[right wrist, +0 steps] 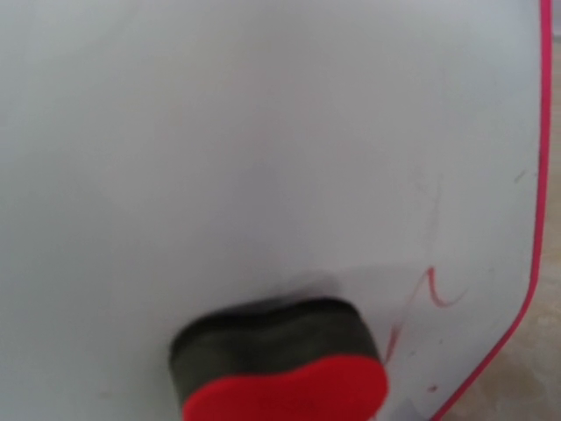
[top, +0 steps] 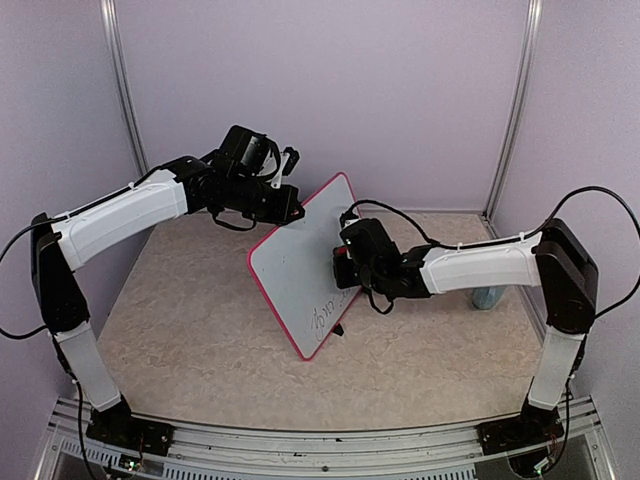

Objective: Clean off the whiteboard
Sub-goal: Erase the whiteboard at the center of the board.

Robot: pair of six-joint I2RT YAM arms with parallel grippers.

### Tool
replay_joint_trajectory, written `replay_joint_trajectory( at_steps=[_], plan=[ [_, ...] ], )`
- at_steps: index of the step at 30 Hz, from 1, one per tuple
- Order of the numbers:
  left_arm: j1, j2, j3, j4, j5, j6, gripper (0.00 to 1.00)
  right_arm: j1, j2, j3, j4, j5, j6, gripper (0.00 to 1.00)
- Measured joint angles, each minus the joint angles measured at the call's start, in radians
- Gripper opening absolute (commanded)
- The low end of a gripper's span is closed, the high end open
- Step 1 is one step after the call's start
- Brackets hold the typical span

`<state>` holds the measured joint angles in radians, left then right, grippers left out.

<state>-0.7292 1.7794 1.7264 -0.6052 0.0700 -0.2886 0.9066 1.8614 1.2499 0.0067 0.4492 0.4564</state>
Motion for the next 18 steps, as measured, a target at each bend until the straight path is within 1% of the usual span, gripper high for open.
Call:
replay_joint_trajectory(
  at_steps=[10, 18],
  plan=[
    [-0.001, 0.000, 0.000, 0.002, 0.000, -0.002, 0.00, -0.022, 0.008, -0.023, 0.005, -0.032, 0.020, 0.22],
    [-0.003, 0.000, 0.000, 0.003, 0.001, -0.002, 0.00, -0.018, -0.023, -0.023, -0.011, -0.094, -0.021, 0.22]
  ],
)
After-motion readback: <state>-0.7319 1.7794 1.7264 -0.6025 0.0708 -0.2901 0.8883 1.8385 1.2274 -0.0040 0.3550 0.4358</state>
